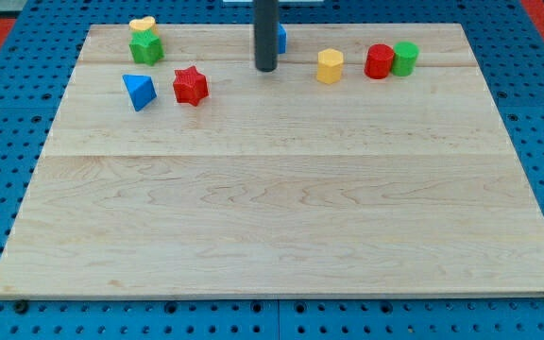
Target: Push the yellow hexagon on top of the green circle
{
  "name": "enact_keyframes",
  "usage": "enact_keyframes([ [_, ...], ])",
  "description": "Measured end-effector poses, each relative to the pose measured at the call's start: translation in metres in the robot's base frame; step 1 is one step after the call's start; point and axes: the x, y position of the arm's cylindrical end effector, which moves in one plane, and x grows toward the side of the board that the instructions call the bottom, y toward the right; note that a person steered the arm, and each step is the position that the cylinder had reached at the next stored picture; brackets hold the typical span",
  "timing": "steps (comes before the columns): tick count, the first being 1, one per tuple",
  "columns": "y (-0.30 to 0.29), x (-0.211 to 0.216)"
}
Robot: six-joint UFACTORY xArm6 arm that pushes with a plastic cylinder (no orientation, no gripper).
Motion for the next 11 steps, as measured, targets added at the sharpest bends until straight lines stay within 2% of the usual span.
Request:
enact_keyframes([
  [1,-0.033,0.029],
  [2,-0.070,0.032],
  [4,-0.081,0.019],
  [6,0.037,0.001],
  [7,0.077,0.011],
  [8,0.084,0.021],
  [9,0.099,-0.019],
  [11,0.112,-0.032],
])
